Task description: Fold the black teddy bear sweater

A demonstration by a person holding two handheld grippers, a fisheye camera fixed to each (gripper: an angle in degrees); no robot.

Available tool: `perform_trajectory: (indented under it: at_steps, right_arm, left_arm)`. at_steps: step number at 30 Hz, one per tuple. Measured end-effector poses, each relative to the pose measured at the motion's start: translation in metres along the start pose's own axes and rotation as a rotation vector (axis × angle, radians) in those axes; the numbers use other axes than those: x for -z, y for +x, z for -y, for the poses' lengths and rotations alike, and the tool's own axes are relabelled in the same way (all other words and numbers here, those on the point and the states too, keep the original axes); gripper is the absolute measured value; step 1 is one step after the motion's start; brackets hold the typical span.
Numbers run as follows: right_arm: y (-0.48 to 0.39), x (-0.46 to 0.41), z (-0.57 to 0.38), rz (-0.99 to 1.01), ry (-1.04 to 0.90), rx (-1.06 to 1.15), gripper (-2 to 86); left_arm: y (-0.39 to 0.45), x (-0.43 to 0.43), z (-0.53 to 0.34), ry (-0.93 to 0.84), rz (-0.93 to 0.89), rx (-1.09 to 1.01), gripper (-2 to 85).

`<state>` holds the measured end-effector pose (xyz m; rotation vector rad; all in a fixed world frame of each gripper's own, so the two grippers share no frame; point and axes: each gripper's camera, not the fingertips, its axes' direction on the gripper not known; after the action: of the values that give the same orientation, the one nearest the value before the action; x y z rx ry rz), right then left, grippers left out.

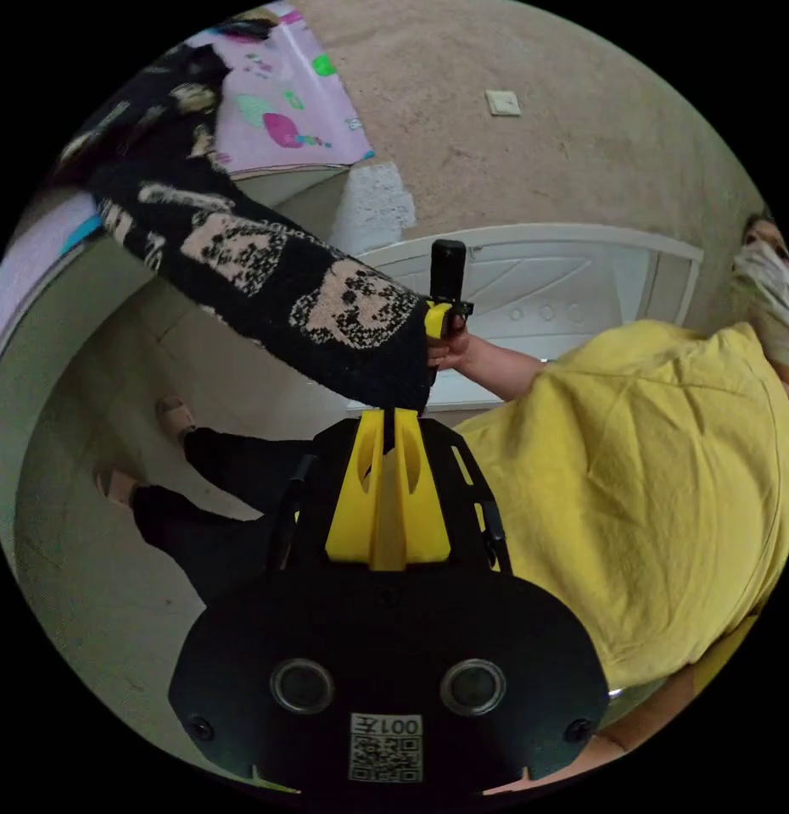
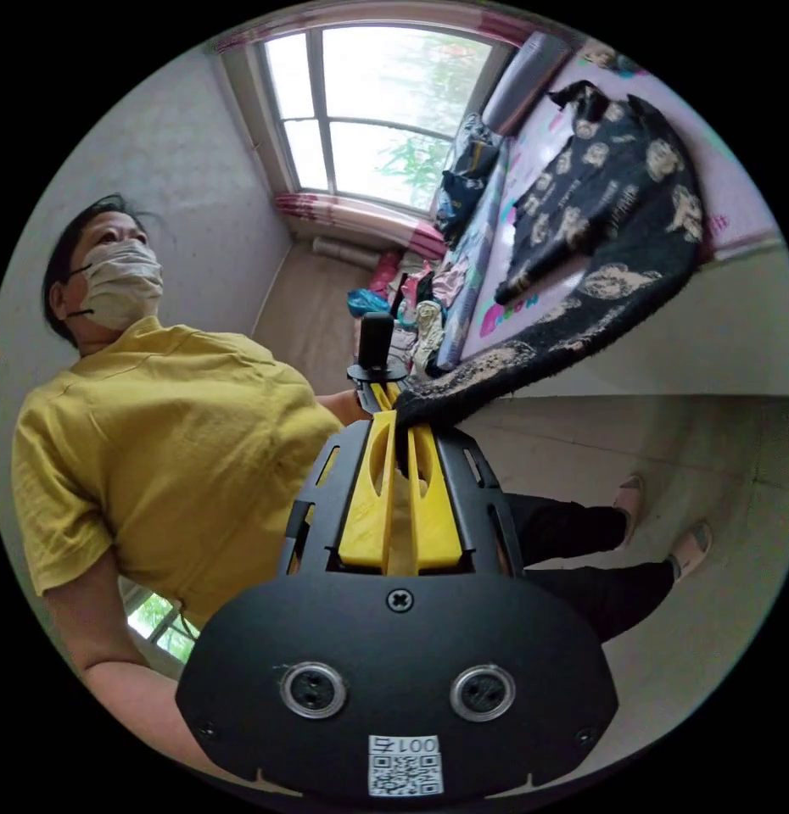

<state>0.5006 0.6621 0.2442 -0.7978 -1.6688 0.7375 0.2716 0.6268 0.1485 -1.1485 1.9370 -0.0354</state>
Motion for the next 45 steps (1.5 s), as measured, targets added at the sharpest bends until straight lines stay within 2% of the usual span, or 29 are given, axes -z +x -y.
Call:
perform_trajectory:
  at_steps: [3, 5, 11, 15, 17, 18, 20, 25, 28, 34, 45]
  right_arm:
    - [-0.021, 0.010, -0.004, 0.017, -0.047, 0.051, 0.6]
    - [-0.022, 0.018, -0.013, 0.042, -0.043, 0.002, 0.6]
    - [-0.065, 0.037, -0.021, 0.080, 0.013, 0.078, 0.6]
    - [-0.073, 0.049, -0.028, 0.092, 0.040, 0.050, 0.6]
    - [-0.063, 0.046, -0.038, 0.016, -0.039, -0.068, 0.6]
    - [-0.062, 0.045, -0.041, 0.003, -0.060, -0.098, 0.6]
    - [-0.070, 0.046, -0.042, 0.012, -0.061, -0.120, 0.7]
    - [-0.121, 0.055, -0.013, 0.023, -0.021, 0.047, 0.6]
    - [-0.125, 0.052, -0.013, 0.014, -0.073, -0.016, 0.6]
    - [-0.160, 0.061, -0.011, 0.045, -0.012, -0.037, 0.6]
    - [-0.237, 0.072, 0.083, 0.002, 0.022, 0.013, 0.3]
  left_arm:
    - [0.023, -0.015, 0.005, -0.016, 0.051, -0.059, -1.2]
    - [0.022, -0.026, 0.004, -0.023, 0.059, -0.018, -1.2]
    - [0.052, -0.043, 0.002, 0.077, 0.063, -0.060, -1.1]
    - [0.077, -0.042, 0.003, 0.227, 0.048, -0.185, -1.1]
    - [0.061, -0.055, 0.002, 0.177, 0.059, -0.116, -1.1]
    - [0.045, -0.065, -0.002, 0.138, 0.064, -0.017, -1.1]
    - [0.039, -0.069, -0.009, 0.172, 0.022, 0.026, -1.1]
    - [0.090, -0.056, 0.005, 0.236, 0.108, -0.114, -1.2]
    - [0.091, -0.064, 0.007, 0.217, 0.108, -0.069, -1.2]
    - [0.113, -0.059, 0.009, 0.292, 0.066, -0.047, -1.2]
    - [0.154, 0.009, 0.045, 0.519, 0.029, -0.098, -1.1]
